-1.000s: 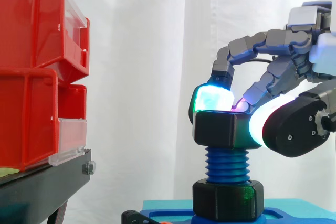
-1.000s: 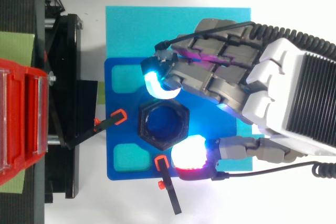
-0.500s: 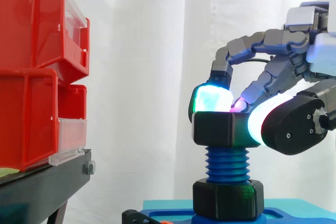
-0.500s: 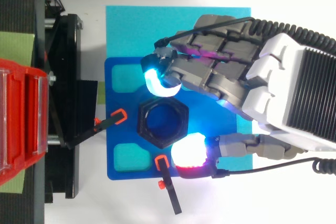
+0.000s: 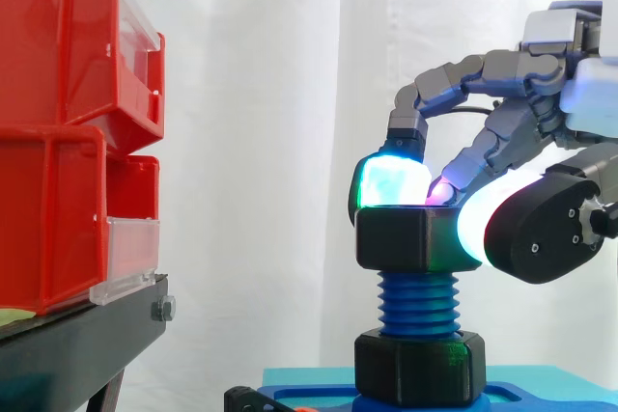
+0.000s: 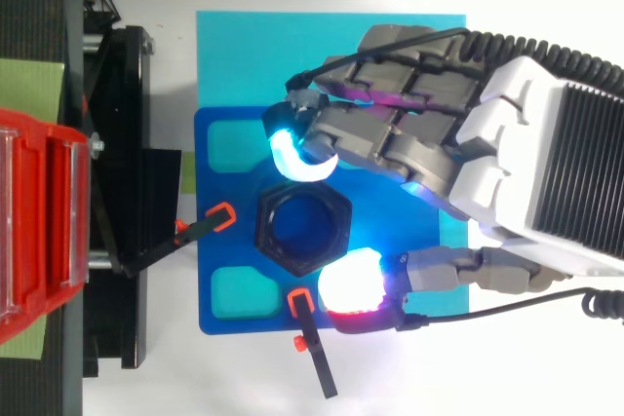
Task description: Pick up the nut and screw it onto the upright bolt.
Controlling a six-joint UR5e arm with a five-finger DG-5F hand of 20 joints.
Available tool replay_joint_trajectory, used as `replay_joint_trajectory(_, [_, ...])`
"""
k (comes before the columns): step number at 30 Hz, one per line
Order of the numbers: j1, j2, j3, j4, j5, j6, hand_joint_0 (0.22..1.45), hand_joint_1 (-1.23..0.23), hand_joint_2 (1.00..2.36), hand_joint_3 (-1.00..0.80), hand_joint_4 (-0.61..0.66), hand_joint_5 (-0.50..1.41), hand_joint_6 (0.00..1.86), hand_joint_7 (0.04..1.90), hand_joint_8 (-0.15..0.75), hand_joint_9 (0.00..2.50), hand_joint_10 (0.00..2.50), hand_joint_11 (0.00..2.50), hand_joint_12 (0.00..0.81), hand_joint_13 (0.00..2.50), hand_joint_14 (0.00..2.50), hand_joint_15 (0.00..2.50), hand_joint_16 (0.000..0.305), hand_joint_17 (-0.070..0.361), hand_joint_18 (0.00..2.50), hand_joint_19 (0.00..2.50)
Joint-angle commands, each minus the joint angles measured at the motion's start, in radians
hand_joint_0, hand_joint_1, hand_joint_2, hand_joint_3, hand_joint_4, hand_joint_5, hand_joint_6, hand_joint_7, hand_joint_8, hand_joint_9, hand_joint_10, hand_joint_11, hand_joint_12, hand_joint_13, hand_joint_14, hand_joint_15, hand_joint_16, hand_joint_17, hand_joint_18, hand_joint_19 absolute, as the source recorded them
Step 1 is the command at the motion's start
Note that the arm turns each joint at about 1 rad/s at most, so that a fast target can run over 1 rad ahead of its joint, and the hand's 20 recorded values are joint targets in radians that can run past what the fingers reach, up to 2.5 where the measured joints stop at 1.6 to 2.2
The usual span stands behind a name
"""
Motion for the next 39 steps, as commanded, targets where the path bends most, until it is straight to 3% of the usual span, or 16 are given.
replay_joint_trajectory(1, [-0.003,0.0,0.0,0.0,-0.006,0.0,0.55,-0.78,1.0,0.05,-0.03,-0.07,0.84,1.3,0.33,0.95,0.0,0.0,0.345,0.79,0.0,0.0,0.05,0.112,0.78,0.07])
replay_joint_trajectory(20, [-0.014,0.0,0.0,-0.005,-0.023,0.003,0.54,-0.76,1.01,-0.12,0.03,-0.07,0.81,1.32,0.313,0.92,0.0,0.0,0.338,0.77,0.0,0.0,0.047,0.106,0.74,0.1])
replay_joint_trajectory(25, [-0.014,0.0,0.0,-0.005,-0.026,0.003,0.52,-0.56,1.02,-0.3,0.07,-0.05,0.68,1.43,0.281,0.88,0.0,0.03,0.303,0.71,0.0,0.03,0.04,0.09,0.66,0.17])
replay_joint_trajectory(31, [-0.014,0.0,0.0,-0.005,-0.028,0.003,0.51,-0.49,1.01,-0.4,0.15,-0.04,0.59,1.51,0.284,0.87,0.0,0.02,0.309,0.71,0.0,0.03,0.041,0.093,0.65,0.16])
replay_joint_trajectory(39, [-0.017,0.0,0.0,-0.015,-0.032,0.003,0.5,-0.46,1.01,-0.43,0.16,-0.04,0.55,1.5,0.286,0.87,0.0,0.02,0.313,0.7,0.0,0.02,0.042,0.094,0.65,0.17])
